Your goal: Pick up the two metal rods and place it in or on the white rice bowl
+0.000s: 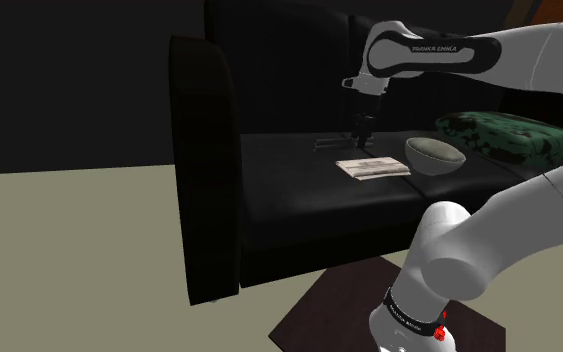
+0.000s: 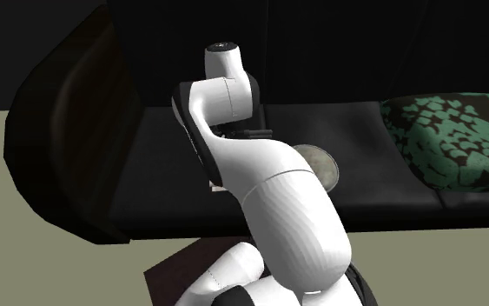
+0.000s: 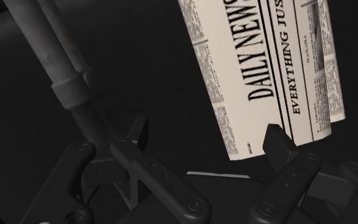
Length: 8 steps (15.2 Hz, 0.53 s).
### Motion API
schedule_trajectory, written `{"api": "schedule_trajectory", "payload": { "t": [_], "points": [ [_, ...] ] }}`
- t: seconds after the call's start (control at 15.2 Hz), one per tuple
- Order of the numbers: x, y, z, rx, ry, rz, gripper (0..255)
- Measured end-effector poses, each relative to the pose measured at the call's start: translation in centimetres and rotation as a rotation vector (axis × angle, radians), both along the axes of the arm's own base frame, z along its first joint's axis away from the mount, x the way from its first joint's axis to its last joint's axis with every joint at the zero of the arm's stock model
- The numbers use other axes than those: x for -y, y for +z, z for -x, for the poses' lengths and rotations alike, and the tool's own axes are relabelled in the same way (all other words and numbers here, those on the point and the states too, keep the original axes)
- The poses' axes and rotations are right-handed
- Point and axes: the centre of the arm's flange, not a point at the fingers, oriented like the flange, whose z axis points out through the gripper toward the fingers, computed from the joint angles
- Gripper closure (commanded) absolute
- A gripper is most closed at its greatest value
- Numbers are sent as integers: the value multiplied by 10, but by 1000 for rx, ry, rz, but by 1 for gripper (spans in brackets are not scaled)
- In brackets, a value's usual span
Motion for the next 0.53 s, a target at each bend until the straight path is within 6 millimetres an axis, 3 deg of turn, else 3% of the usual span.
{"api": "schedule_trajectory", "payload": {
  "t": [0.33,0.53],
  "points": [
    [54,-8,-40,11,253,-33,0],
    [73,-18,-64,15,377,-48,0]
  ]
}}
